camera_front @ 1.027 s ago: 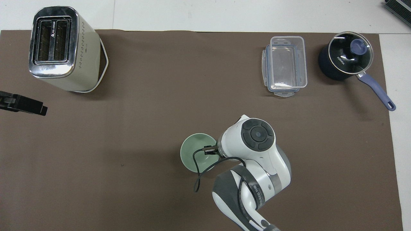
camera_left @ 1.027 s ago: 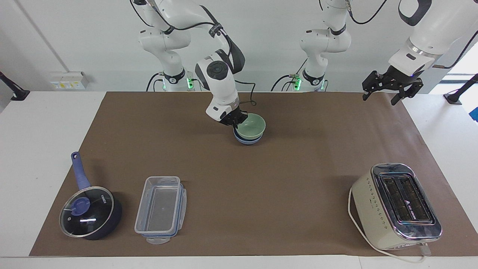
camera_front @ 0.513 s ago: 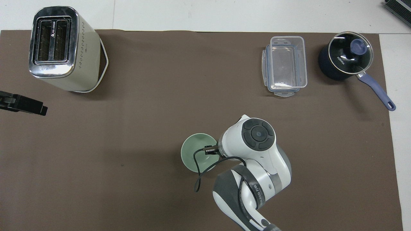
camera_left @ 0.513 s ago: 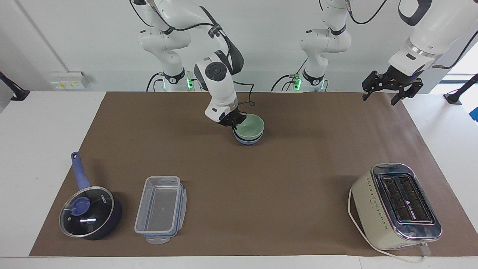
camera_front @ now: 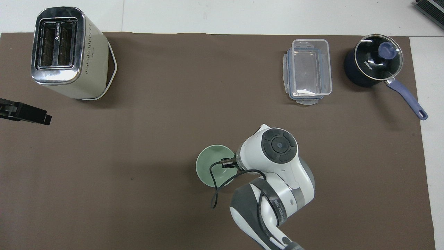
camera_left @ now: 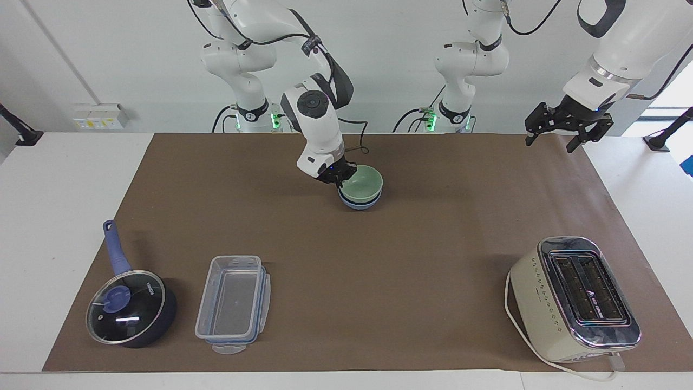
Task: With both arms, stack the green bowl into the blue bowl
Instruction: 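Lower the green bowl into the blue bowl with the right gripper, then open the right gripper and lift it off the green bowl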
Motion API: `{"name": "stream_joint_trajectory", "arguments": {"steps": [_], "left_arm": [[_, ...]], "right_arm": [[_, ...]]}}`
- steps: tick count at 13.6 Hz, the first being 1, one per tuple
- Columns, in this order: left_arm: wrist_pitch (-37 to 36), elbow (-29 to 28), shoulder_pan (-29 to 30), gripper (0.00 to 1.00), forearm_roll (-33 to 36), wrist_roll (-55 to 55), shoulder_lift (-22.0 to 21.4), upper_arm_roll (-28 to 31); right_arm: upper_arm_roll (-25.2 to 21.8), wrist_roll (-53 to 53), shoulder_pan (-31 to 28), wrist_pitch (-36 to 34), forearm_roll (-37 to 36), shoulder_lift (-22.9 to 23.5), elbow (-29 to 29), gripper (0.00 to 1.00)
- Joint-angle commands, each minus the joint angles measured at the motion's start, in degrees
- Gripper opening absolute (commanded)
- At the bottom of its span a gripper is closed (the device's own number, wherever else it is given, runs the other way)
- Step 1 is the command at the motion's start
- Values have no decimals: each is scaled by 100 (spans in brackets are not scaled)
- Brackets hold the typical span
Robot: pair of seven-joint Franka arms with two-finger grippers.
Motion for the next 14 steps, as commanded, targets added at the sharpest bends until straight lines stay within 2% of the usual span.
{"name": "stream_joint_trajectory", "arguments": {"steps": [1, 2, 3, 4, 7, 9, 12, 14], "left_arm": [[-15, -47, 30, 100, 80, 23, -82, -42], [-15, -47, 30, 100, 80, 23, -82, -42], [-15, -47, 30, 100, 80, 23, -82, -42], [-6, -47, 30, 100, 80, 23, -82, -42], [-6, -47, 39, 100, 80, 23, -82, -42], [-6, -47, 30, 100, 80, 23, -82, -42], [-24, -47, 30, 100, 80, 15, -82, -42], [-15, -47, 39, 100, 80, 15, -82, -42]], "right_arm": [[22, -183, -61, 122, 11, 46, -10, 23], [22, -174, -70, 114, 10, 55, 26, 38], [22, -157, -70, 113, 10, 55, 69, 63], [13, -122, -87, 70, 10, 55, 183, 100], [-4, -95, -341, -97, 10, -93, 482, 100], [-48, -121, -570, -421, -33, -348, 640, 100], [-74, -87, -948, -1062, -778, -594, 1026, 100], [-66, 44, -1089, -1423, -824, -744, 1282, 100]]}}
